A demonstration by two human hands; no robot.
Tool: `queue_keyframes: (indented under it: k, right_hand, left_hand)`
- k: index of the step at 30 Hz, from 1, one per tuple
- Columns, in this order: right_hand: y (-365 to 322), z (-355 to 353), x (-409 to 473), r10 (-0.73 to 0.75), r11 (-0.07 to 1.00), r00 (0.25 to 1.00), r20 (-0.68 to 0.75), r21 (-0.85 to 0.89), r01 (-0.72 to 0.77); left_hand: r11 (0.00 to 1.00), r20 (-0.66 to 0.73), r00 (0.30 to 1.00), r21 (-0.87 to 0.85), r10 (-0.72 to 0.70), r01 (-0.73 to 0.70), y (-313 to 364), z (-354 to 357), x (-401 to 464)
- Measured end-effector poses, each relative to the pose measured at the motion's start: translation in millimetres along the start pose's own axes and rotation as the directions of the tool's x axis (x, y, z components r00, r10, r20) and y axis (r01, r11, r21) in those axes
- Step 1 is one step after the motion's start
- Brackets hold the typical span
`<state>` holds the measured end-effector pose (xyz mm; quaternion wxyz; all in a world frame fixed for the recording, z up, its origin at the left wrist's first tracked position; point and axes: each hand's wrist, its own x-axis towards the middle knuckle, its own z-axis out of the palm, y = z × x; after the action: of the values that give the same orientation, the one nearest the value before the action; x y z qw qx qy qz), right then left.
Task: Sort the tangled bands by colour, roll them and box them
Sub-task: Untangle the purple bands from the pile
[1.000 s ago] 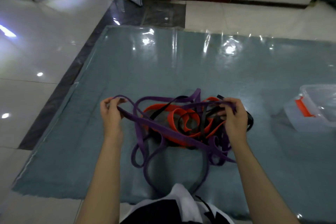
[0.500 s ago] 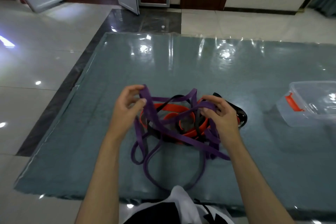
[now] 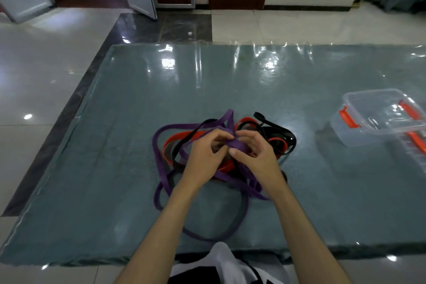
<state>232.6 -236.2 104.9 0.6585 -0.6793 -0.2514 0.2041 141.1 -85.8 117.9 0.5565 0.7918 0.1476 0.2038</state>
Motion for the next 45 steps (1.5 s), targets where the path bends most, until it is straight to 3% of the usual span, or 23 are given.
queue_keyframes:
  k: [4, 8, 14, 17, 21, 27, 31, 35, 39, 43, 45]
  right_hand:
    - [5.7, -20.4, -2.9, 0.03, 0.999, 0.999, 0.038, 0.032, -0.032]
    - [16.2, -31.5, 3.6, 0.086, 0.992, 0.977, 0.193, -0.109, -0.066]
    - [13.4, -20.0, 15.7, 0.168, 0.985, 0.921, 0.353, -0.088, -0.146]
    - [13.1, -18.7, 18.9, 0.178, 0.983, 0.905, 0.386, -0.106, -0.148]
    - [7.8, -29.2, 15.0, 0.111, 0.994, 0.945, 0.308, -0.042, -0.103]
    - [2.0, -69.4, 18.0, 0.048, 0.964, 0.999, 0.025, 0.259, -0.053]
    - [-17.2, -92.7, 25.7, 0.044, 0.899, 0.999, -0.027, 0.438, -0.028]
    - [-34.0, -111.3, 25.0, 0.051, 0.835, 0.998, -0.025, 0.55, -0.029]
    - [-44.8, -126.6, 16.5, -0.02, 0.884, 0.997, -0.074, 0.464, 0.053]
    - [-53.7, -149.7, 9.1, -0.075, 0.955, 0.993, -0.087, 0.28, 0.097]
    - [-60.7, -166.9, 6.8, -0.09, 0.983, 0.991, -0.097, 0.151, 0.104]
  left_hand:
    - [1.0, -0.053, 0.998, 0.001, 0.03, -0.03, 12.1, -5.4, 19.0]
    - [0.982, -0.102, 0.995, -0.186, -0.001, -0.018, 49.9, -10.5, 35.7]
    - [0.915, -0.083, 0.997, -0.401, 0.004, -0.037, 109.9, -21.5, 55.9]
    - [0.887, -0.139, 0.99, -0.459, -0.014, -0.052, 124.7, -29.9, 65.0]
    - [0.9, -0.28, 0.958, -0.43, -0.059, -0.07, 117.9, -49.8, 74.9]
    - [0.941, -0.421, 0.892, -0.339, -0.164, 0.013, 67.8, -78.0, 79.8]
    - [0.982, -0.325, 0.927, -0.032, -0.187, 0.187, 22.2, -70.6, 71.8]
    - [0.953, -0.145, 0.951, 0.091, -0.274, 0.289, -3.6, -40.3, 63.9]
    - [0.921, 0.066, 0.949, 0.27, -0.307, 0.279, -14.5, -4.1, 57.8]
    - [0.874, 0.263, 0.876, 0.392, -0.405, 0.287, 0.9, 26.8, 59.0]
    - [0.879, 0.277, 0.909, 0.448, -0.311, 0.164, 19.1, 39.9, 65.2]
